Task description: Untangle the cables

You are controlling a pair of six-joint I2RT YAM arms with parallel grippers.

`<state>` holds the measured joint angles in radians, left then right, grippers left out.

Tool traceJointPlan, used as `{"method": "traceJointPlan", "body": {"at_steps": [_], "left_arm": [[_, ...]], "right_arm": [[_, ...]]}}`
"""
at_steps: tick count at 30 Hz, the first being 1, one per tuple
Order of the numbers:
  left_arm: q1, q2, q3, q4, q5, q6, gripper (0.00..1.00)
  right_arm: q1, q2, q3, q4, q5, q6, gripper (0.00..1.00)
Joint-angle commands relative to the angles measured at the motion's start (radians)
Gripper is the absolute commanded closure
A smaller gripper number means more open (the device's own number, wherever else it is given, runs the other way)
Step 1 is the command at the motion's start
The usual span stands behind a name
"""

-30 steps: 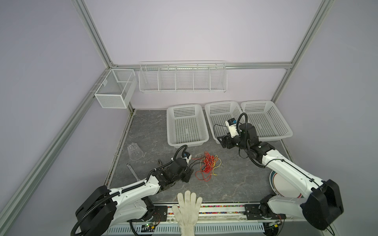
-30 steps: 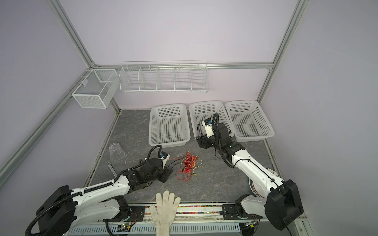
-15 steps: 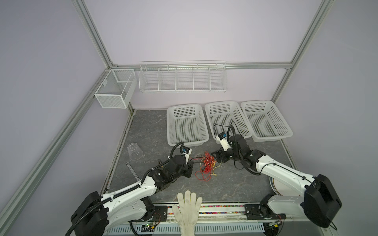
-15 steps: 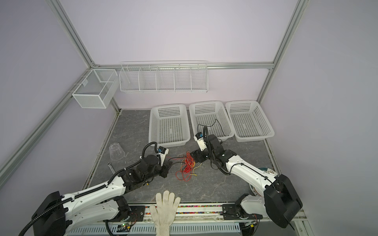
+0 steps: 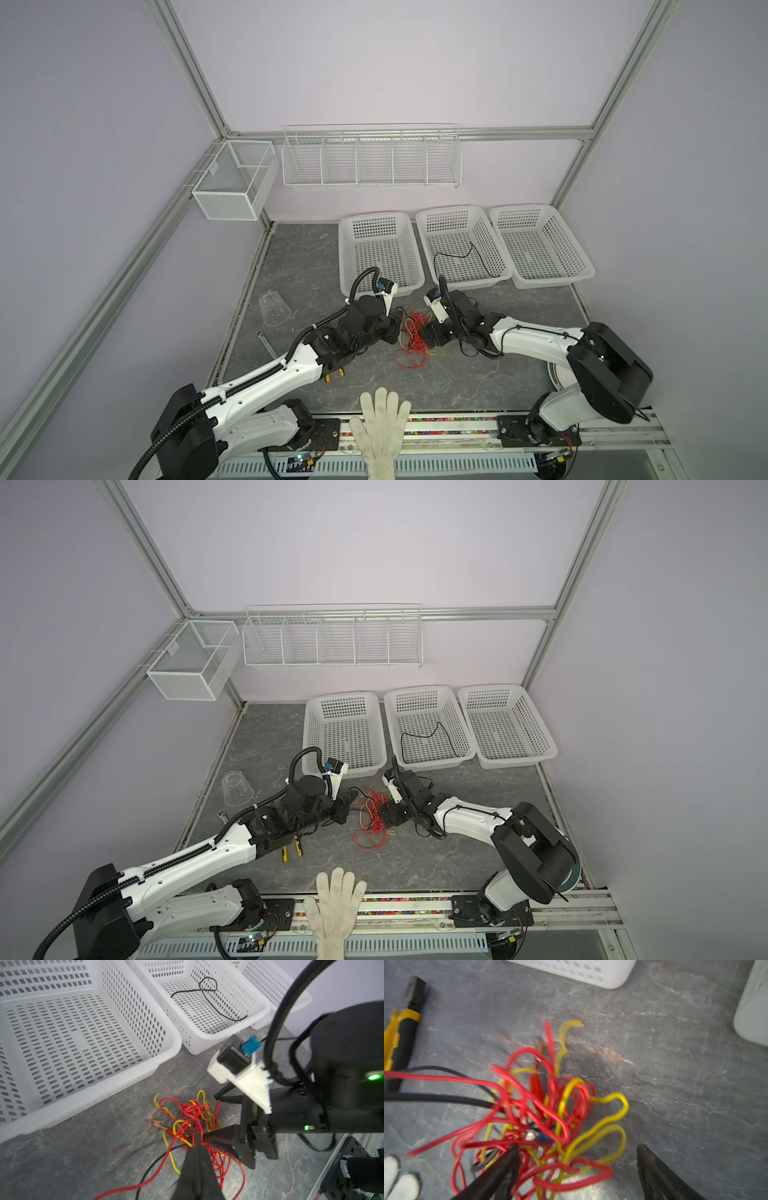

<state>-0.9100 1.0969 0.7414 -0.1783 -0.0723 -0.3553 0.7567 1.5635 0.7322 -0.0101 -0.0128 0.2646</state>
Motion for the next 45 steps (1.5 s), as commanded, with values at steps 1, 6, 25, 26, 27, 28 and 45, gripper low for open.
{"method": "traceJointPlan", "body": {"at_steps": [1,6,25,26,27,28,45], "left_arm": [[-0.006,-0.006,0.040,-0.024,0.024,-0.003,1.00],[-0.005,-0.059,0.043,-0.024,0.010,0.001,1.00],[-0.004,-0.327,0.197,-0.352,-0.469,0.059,1.00],[-0.003,-0.337,0.205,-0.354,-0.468,0.067,1.00],[-0.003,-0.365,0.211,-0.353,-0.459,0.074,1.00],[-0.002,-0.383,0.219,-0.351,-0.443,0.083,1.00],[-0.003,-0.370,0.217,-0.231,-0.166,0.125,1.00]], "right_arm": [[0.007,0.052,0.025,0.026,0.045,0.043,0.29],[0.006,0.075,0.010,0.035,0.049,0.062,0.74],[0.004,-0.023,-0.071,-0.205,0.379,0.172,0.94],[0.003,-0.028,-0.073,-0.212,0.384,0.174,0.94],[0.003,-0.035,-0.076,-0.214,0.384,0.173,0.94],[0.004,-0.042,-0.077,-0.216,0.382,0.172,0.94],[0.018,-0.433,-0.016,-0.181,0.140,-0.110,0.45]]}}
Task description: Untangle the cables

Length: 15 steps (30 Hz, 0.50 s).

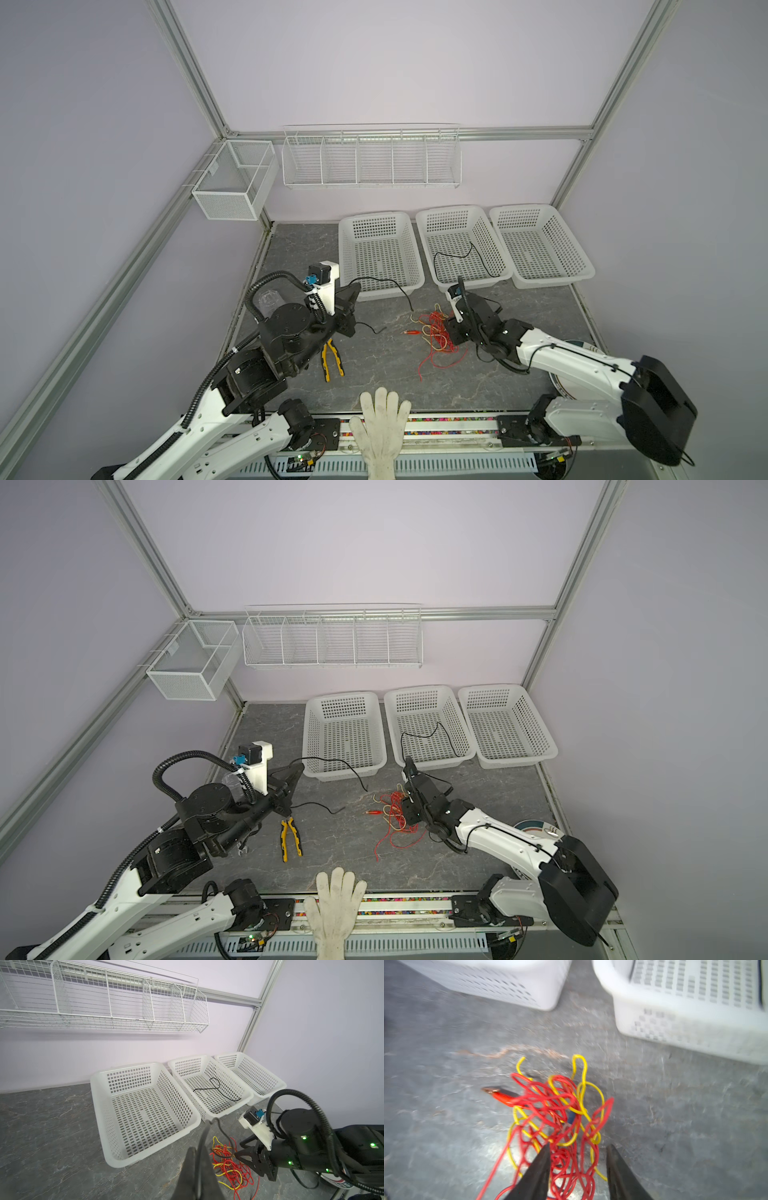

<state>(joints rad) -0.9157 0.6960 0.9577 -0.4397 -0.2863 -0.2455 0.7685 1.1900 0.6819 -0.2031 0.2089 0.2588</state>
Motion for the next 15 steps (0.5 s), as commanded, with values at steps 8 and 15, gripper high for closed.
{"method": "traceJointPlan", "body": {"at_steps": [8,15], "left_arm": [[0.003,0.192,0.004,0.116,0.176,0.035,1.00],[0.000,0.296,0.014,0.190,0.314,0.053,1.00]], "right_arm": [[0.007,-0.227,0.167,-0.010,-0.364,-0.308,0.27],[0.008,-0.160,0.289,-0.031,-0.505,-0.372,0.23]]}}
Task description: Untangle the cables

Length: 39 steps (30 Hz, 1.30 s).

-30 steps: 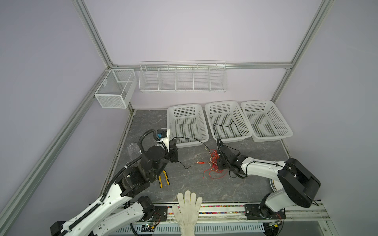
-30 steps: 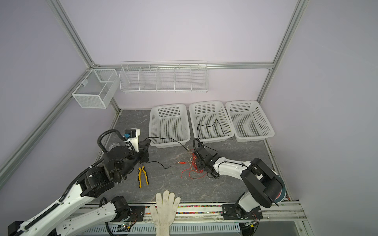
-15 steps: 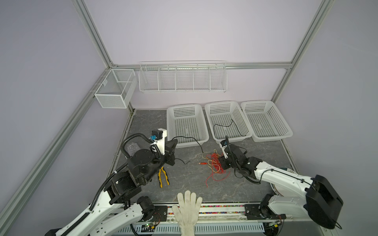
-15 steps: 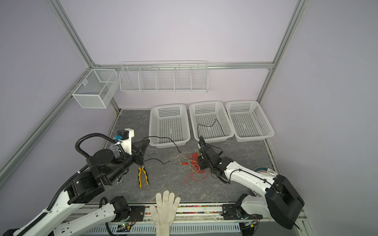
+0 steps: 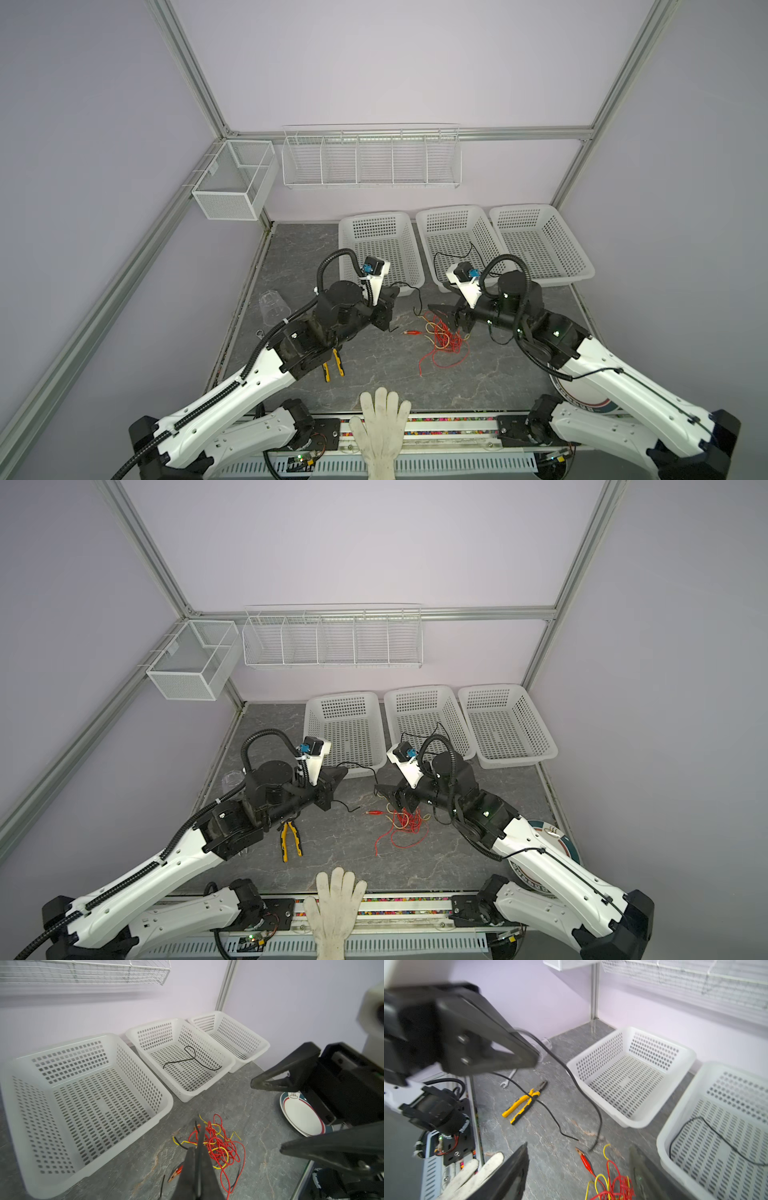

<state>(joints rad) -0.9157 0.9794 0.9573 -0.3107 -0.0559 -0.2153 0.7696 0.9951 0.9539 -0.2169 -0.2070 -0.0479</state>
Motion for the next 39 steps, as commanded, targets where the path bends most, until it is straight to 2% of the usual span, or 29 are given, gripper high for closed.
{"method": "traceJointPlan", "body": {"at_steps": [1,8,11,15,17,19,20,29,32,34,36,37,39], "left_arm": [[0.000,0.019,0.013,0.070,0.097,0.027,1.00],[0.001,0.047,0.005,0.089,0.202,0.071,1.00],[0.001,0.049,-0.011,0.112,0.238,0.088,1.00],[0.001,0.049,-0.027,0.118,0.226,0.099,1.00],[0.001,0.046,-0.037,0.118,0.200,0.101,1.00],[0.001,0.039,-0.053,0.125,0.146,0.098,1.00],[0.001,0.036,-0.060,0.129,0.126,0.096,1.00],[0.000,-0.014,-0.148,0.214,0.028,0.059,0.99],[0.000,-0.032,-0.163,0.218,0.013,0.052,0.86],[0.001,-0.042,-0.173,0.219,0.007,0.047,0.62],[0.002,-0.049,-0.182,0.225,0.006,0.042,0.30],[0.001,-0.054,-0.188,0.230,0.003,0.040,0.22],[0.001,-0.062,-0.196,0.233,0.001,0.039,0.14]], "right_arm": [[0.008,0.048,0.021,-0.006,-0.092,-0.066,0.23],[0.007,0.160,0.051,0.039,-0.106,-0.064,0.23],[0.008,0.195,0.057,0.069,-0.080,-0.063,0.31],[0.008,0.222,0.066,0.089,-0.021,-0.058,0.51],[0.007,0.224,0.067,0.095,0.017,-0.055,0.66],[0.007,0.221,0.064,0.102,0.064,-0.052,0.88],[0.008,0.218,0.063,0.106,0.083,-0.049,0.93],[0.003,0.228,0.125,0.097,0.203,0.005,0.93],[-0.003,0.229,0.158,0.088,0.208,0.029,0.93],[-0.009,0.233,0.186,0.078,0.210,0.042,0.94],[-0.013,0.239,0.214,0.063,0.225,0.052,0.94],[-0.016,0.241,0.230,0.056,0.232,0.057,0.94],[-0.026,0.244,0.254,0.047,0.254,0.063,0.94]]}}
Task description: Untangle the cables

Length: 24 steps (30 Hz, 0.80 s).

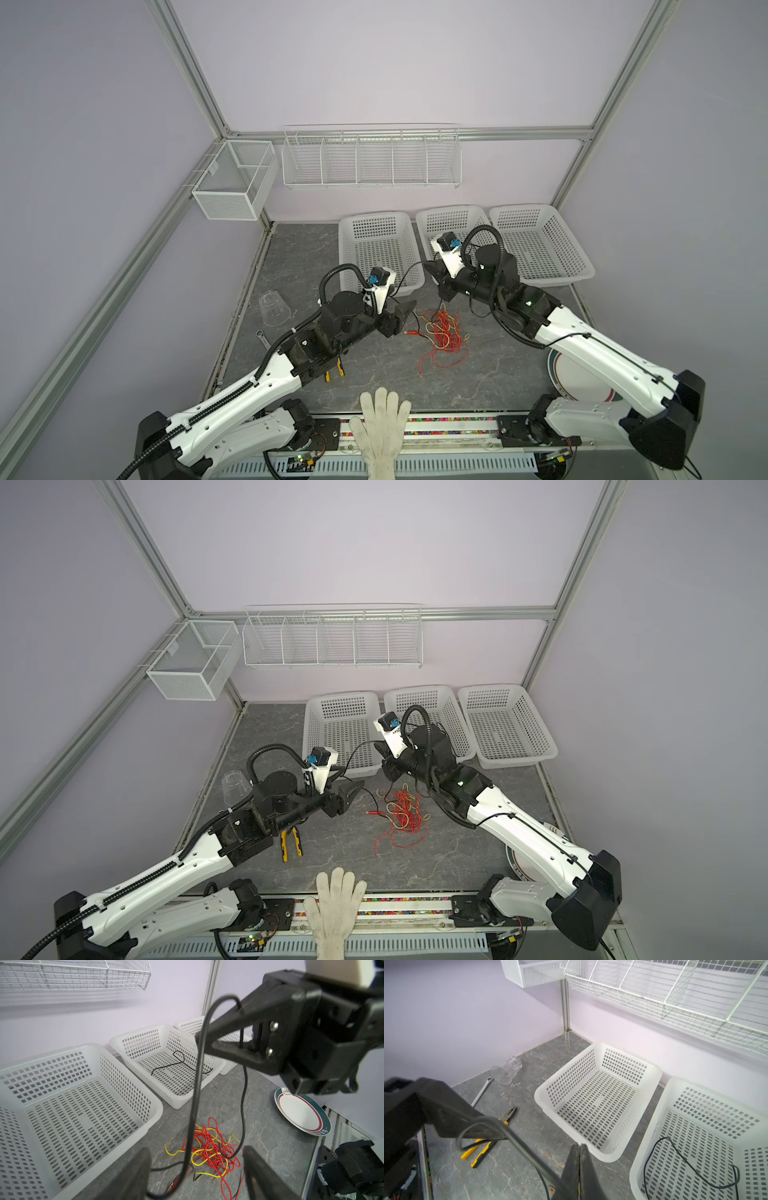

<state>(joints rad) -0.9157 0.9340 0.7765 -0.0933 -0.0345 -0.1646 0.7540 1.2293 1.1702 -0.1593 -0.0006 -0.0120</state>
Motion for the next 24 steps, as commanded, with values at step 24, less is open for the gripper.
{"method": "traceJointPlan", "body": {"at_steps": [24], "left_arm": [[0.003,-0.024,-0.060,0.026,-0.069,-0.016,0.08]], "right_arm": [[-0.354,0.009,0.111,0.237,0.319,0.184,0.94]]}}
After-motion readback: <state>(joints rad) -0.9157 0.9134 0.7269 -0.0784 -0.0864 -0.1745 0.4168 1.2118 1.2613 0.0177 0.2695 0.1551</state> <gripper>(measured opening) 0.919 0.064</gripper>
